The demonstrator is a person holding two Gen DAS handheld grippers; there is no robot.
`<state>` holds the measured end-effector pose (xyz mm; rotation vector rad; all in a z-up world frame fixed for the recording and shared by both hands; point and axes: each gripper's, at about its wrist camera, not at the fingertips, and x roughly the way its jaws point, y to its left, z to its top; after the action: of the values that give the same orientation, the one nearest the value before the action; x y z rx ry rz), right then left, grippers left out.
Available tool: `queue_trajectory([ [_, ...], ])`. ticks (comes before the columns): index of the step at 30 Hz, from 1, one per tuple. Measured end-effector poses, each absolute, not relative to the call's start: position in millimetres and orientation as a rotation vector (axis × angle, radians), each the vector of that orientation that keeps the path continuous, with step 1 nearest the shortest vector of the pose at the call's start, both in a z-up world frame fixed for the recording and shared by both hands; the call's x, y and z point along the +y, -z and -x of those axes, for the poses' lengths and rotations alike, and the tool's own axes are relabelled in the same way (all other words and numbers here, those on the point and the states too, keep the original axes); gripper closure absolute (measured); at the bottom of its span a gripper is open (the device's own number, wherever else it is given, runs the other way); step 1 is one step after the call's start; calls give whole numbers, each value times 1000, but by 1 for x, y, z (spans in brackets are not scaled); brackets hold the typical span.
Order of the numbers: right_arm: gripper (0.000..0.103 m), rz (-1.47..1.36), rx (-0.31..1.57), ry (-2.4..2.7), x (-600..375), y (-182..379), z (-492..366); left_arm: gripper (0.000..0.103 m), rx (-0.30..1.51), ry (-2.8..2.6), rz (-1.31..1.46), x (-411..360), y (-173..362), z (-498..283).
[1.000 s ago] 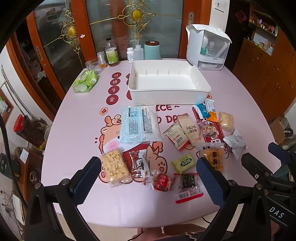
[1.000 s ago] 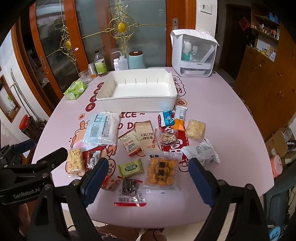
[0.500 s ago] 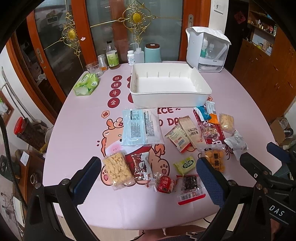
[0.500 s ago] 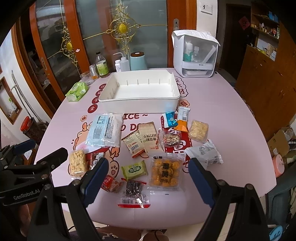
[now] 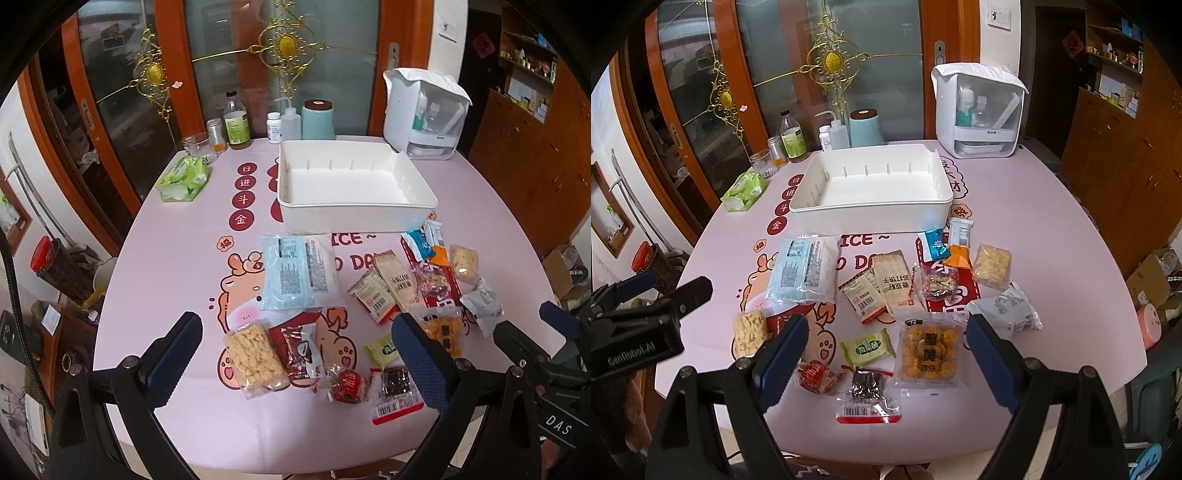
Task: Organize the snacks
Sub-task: 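Grasp the clear cracker bag with left tool while right tool grasps red candy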
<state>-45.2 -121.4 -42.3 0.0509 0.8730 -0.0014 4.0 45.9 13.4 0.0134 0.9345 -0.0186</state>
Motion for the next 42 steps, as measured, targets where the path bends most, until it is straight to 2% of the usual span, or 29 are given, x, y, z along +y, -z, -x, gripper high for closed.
queue_trajectory([
  [10,15,-69,896,12,-107,48,34,1,902,22,-27,73,-2,-14],
  [17,15,-40,902,15,-95,59,22,1,961,51,-65,95,20,-23],
  [24,15,42,979,-3,-75,100,10,1,1033,64,-84,127,58,-26],
  [26,19,32,1024,-49,-71,115,8,1,1058,68,-76,135,71,-27],
  [28,27,34,1081,-102,-66,131,6,1,1077,78,-62,142,83,-26],
  [42,28,159,1159,-413,-19,201,11,1,1290,124,143,161,169,-45],
])
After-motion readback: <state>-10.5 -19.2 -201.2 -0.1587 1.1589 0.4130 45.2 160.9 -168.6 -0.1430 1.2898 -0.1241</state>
